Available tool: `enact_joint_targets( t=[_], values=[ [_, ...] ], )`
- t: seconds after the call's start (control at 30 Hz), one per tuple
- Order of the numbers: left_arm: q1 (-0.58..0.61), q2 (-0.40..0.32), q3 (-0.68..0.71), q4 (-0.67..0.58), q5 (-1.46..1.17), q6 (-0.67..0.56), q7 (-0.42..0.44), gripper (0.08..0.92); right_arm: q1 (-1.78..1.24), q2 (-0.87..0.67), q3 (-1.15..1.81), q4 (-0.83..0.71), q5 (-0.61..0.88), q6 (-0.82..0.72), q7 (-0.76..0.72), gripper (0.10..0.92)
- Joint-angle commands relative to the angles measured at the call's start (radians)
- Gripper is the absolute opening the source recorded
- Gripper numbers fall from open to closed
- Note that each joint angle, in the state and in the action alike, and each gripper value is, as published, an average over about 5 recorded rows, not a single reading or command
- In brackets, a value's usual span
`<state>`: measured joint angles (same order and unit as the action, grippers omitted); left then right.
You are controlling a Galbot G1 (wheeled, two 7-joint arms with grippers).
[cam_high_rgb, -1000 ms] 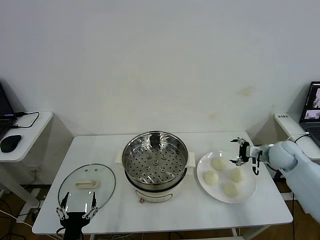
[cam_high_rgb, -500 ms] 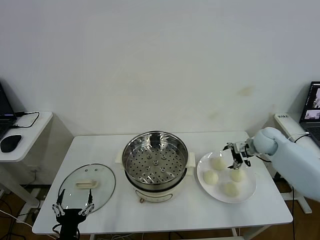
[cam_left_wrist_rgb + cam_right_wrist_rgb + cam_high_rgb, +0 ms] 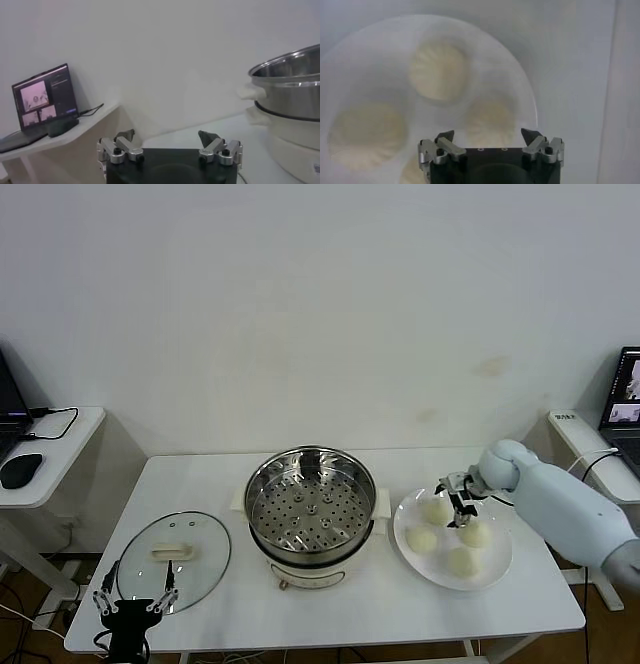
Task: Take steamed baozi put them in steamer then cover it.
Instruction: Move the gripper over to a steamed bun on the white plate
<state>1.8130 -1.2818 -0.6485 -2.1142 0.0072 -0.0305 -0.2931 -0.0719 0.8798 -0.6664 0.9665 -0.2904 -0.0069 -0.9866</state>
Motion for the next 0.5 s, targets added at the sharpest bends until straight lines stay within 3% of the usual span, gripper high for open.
enact_joint_targets(
  t=[0.03, 0.5],
  values=[
    [0.0, 0.0, -0.004, 0.0, -0.003, 0.0, -0.001, 0.823, 0.018, 0.06, -0.021, -0.091, -0.017, 0.004, 0.003, 0.823],
    [0.002, -0.003, -0.007, -0.006, -0.002, 0.0, 0.0, 0.823, 0.025, 0.079, -0.038, -0.099, -0.013, -0.003, -0.015, 0.718]
  ],
)
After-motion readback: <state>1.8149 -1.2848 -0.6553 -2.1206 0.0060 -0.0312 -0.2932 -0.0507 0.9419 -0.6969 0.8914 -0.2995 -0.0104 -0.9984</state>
